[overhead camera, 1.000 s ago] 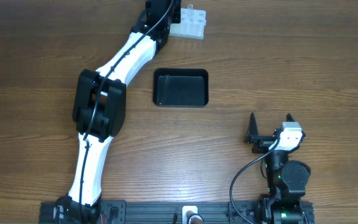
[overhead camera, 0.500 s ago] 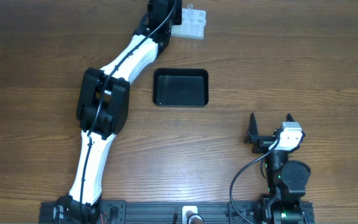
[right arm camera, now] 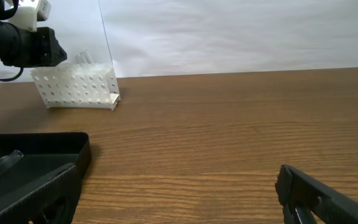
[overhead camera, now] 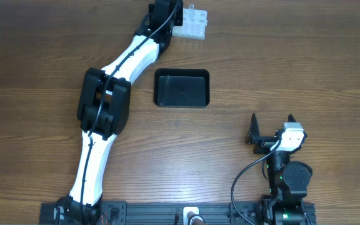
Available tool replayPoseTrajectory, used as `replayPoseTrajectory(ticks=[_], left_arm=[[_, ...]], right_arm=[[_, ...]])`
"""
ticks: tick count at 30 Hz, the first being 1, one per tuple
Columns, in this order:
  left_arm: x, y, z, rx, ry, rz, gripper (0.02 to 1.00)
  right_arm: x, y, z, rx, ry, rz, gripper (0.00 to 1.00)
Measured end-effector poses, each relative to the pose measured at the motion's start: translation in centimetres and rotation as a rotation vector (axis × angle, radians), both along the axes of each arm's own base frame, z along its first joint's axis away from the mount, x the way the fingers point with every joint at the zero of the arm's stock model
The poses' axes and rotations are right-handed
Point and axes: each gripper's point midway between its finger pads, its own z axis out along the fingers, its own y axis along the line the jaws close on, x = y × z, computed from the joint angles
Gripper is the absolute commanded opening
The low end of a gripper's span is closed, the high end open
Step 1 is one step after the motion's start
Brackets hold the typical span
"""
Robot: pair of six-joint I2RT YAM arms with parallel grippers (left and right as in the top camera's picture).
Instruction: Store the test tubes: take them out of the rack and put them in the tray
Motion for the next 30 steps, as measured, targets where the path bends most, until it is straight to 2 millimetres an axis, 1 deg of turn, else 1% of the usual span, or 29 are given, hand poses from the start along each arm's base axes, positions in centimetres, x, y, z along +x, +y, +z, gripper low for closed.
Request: replayPoseTrajectory(ticks=[3,13,16,19,21,23,26,28,30], left_arm=[[0.0,0.0,0.1,-0.002,-0.004,0.000,0.143],[-0.1,0.1,0.0,0.007,0.007,-0.002,0.134],[-0.5,0.4,0.7,0.021,0.023,0.005,0.132],[-1.1,0.8,3.8,0.021,0.006,0.016,0.137],[-1.8,1.2,7.6,0.008,-0.031,0.021,0.143],[-2.8,1.7,12.4,-0.012,-0.084,0.028,0.145],[-5.0,2.4,19.4,-0.046,-0.163,0.030,0.143],[-6.9,2.8,23.5,-0.065,-0.205,0.026,0.141],[-8.6,2.9,25.6,-0.075,-0.209,0.017,0.141]], right_arm=[[0.0,0.0,0.0,0.001,0.000,0.000,0.991],[0.0,0.0,0.0,0.001,0.000,0.000,0.993],[0.0,0.0,0.0,0.000,0.000,0.000,0.991],[0.0,0.0,0.0,0.000,0.000,0.000,0.991],[0.0,0.0,0.0,0.001,0.000,0.000,0.991],[0.0,0.0,0.0,0.001,0.000,0.000,0.991],[0.0,0.0,0.0,0.000,0.000,0.000,0.989],[0.0,0.0,0.0,0.000,0.000,0.000,0.991],[0.0,0.0,0.0,0.000,0.000,0.000,0.993]])
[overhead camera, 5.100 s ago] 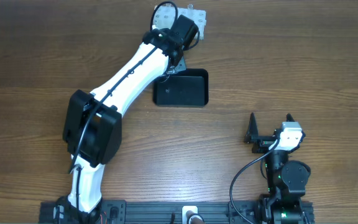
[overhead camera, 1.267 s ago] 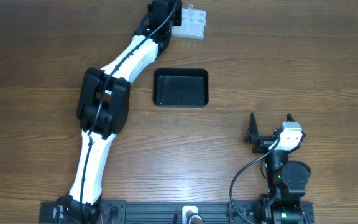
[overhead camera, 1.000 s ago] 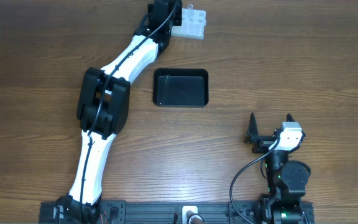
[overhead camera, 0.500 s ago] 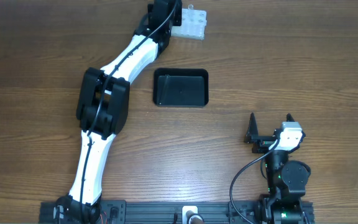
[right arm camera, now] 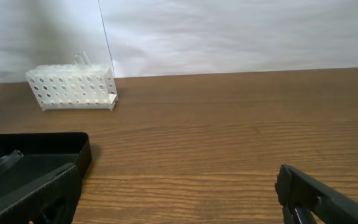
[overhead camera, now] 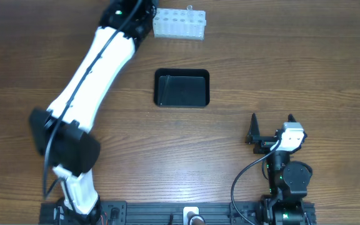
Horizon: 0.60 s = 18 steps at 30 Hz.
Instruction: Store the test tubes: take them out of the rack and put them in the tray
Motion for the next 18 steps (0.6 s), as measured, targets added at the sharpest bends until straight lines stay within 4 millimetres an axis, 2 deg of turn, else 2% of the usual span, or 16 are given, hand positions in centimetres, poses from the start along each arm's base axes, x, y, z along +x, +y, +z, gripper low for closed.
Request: replayPoseTrajectory(ticks=[1,3,5,8,13,18], left_arm=[[-0.9,0.0,0.2,-0.001,0.024,-0.005,0.134],[-2.5,-0.3,-0.8,0.002,0.106,-0.010,0.108],[-4.3,-0.6,-3.8,0.012,0.246,-0.005,0.082],[-7.2,-0.6,-9.8,0.027,0.482,0.037,0.058],[-8.7,-1.0,-16.5,0.050,0.680,0.101,0.064],[-9.3,-2.2,-21.4,0.068,0.795,0.106,0.073]], right_arm=[[0.0,0.0,0.0,0.000,0.000,0.000,0.993],[0.0,0.0,0.0,0.001,0.000,0.000,0.993],[0.0,0.0,0.0,0.000,0.000,0.000,0.993],[0.0,0.0,0.0,0.000,0.000,0.000,0.991],[0.0,0.0,0.0,0.000,0.000,0.000,0.991],[0.0,0.0,0.0,0.000,0.000,0.000,0.993]])
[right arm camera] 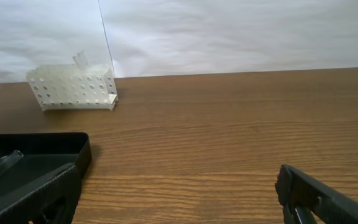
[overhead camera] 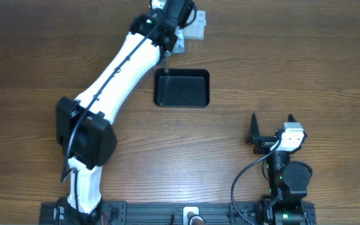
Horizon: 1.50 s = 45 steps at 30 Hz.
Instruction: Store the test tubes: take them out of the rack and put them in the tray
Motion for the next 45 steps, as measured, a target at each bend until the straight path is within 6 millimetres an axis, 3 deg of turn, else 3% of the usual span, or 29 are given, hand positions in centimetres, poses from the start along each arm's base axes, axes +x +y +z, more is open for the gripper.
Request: replayPoseTrajectory(ticks=[11,15,23,31,45], left_arm=[[-0.6,-1.4,-6.6,-0.013,0.144,0.004,0.058],[-0.8,-1.6,-8.2,-0.008,0.177,0.003,0.060],[-1.0,-1.7,-8.8,-0.013,0.195,-0.001,0.066],[-1.5,-1.8,-11.4,0.006,0.246,-0.005,0.073],[-1.5,-1.9,-11.6,0.005,0.250,-0.006,0.058]], right_arm=[[0.0,0.0,0.0,0.001,0.000,0.000,0.991],[0.0,0.0,0.0,0.001,0.000,0.000,0.993],[0.0,0.0,0.0,0.000,0.000,0.000,0.991],[0.0,0.0,0.0,0.000,0.000,0.000,0.993],[0.0,0.0,0.0,0.000,0.000,0.000,0.991]])
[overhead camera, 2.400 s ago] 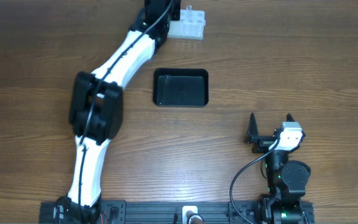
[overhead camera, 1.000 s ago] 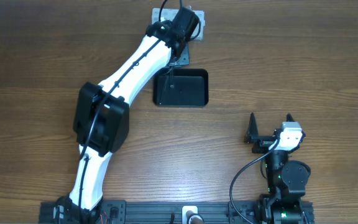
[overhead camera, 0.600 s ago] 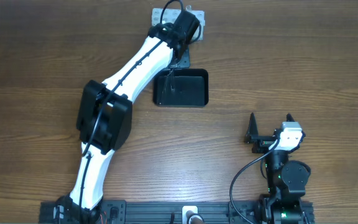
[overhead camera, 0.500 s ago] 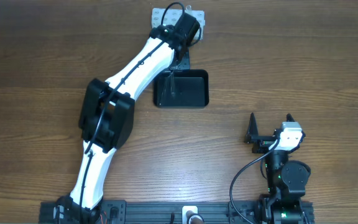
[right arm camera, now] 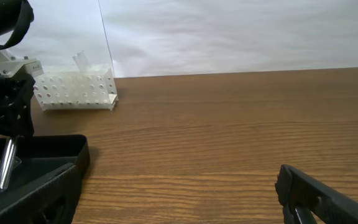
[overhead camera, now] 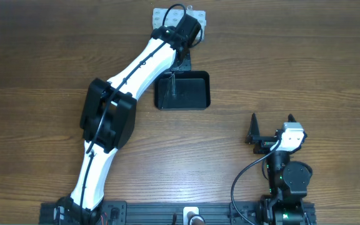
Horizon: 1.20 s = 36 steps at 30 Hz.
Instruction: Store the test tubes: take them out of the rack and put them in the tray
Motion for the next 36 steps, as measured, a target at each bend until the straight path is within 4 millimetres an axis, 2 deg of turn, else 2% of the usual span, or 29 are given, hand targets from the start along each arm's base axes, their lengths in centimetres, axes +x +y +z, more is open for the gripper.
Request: replayPoseTrajectory(ticks=[11,22,36], left_arm=[[0.0,0.0,0.1,-0.001,-0.002,0.000,0.064],[-0.1,-0.1,3.5,-0.027,-0.046,-0.004,0.062],[-2.3,-0.7,3.1,-0.029,0.033,-0.031,0.069]], right_arm=[[0.0,0.0,0.0,0.000,0.000,0.000,0.991],[0.0,0.0,0.0,0.000,0.000,0.000,0.993],[0.0,0.0,0.0,0.000,0.000,0.000,0.991]])
